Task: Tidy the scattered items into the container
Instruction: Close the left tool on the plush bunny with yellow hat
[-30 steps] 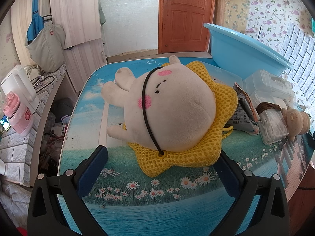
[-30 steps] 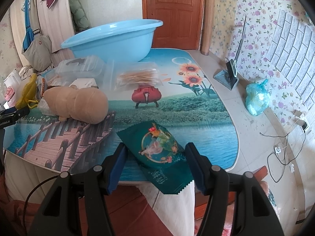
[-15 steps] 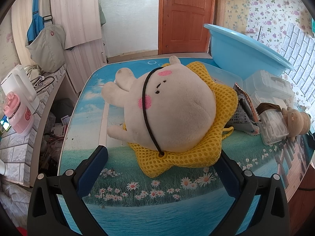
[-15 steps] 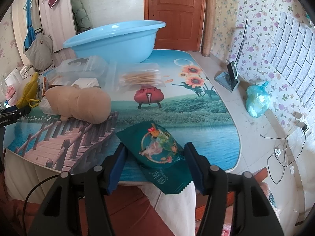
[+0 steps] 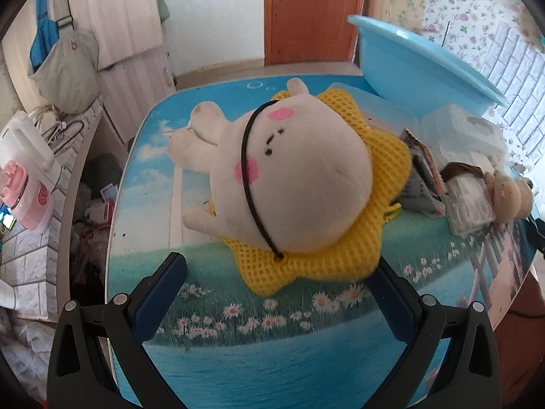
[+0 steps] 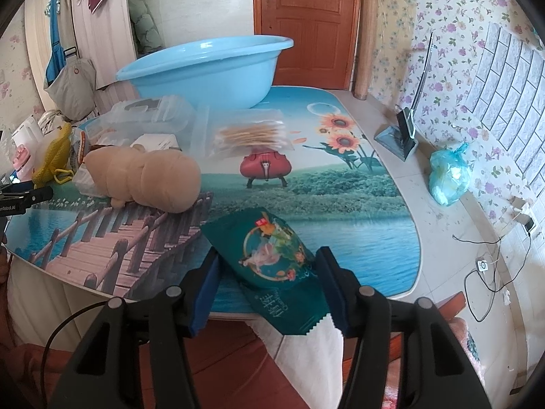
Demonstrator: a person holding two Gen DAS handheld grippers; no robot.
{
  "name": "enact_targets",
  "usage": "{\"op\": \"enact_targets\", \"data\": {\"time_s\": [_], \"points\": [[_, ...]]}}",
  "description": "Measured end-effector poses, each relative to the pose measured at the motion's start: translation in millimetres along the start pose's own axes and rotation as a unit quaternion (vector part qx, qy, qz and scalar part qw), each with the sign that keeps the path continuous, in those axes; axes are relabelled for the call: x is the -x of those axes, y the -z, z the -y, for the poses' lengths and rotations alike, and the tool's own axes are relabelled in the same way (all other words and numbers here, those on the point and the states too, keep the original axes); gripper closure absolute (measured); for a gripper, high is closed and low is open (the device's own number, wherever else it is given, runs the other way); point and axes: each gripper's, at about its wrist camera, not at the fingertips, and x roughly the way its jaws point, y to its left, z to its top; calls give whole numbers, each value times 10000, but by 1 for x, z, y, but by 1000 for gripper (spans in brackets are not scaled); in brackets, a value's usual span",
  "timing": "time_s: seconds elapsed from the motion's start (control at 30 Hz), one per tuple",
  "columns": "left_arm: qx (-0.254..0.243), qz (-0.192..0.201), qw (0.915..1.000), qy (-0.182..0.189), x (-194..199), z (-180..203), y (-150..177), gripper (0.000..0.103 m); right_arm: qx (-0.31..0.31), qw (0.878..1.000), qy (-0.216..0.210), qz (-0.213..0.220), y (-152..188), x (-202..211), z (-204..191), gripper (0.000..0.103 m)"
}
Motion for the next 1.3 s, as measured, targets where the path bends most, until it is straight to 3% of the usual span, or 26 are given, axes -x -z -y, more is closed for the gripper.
{"op": "enact_targets", "data": {"time_s": [0.33, 0.53, 0.67, 0.77, 1.07, 1.3], "points": [[145, -93, 9998, -88, -11, 0, -14, 0, 64, 10000, -62, -22, 0, -1, -5, 57], [-29, -313, 9995, 18, -14, 0, -19, 0, 56, 9999, -87, -28, -2, -3, -5, 58], [-16, -191, 9998, 49, -15, -5, -19, 0, 76, 9999, -100, -27, -3, -3, -7, 59], [-30, 73, 10000, 57, -8, -4, -12, 13, 94, 9999, -118, -8, -5, -3, -10, 60], [28, 486, 9974, 536, 14, -14, -2, 40, 87, 9999, -141, 24, -5, -1, -11, 62], [-5, 292, 9982, 527, 14, -12, 9, 37, 73, 9998, -169, 42, -7, 1, -12, 63]]}}
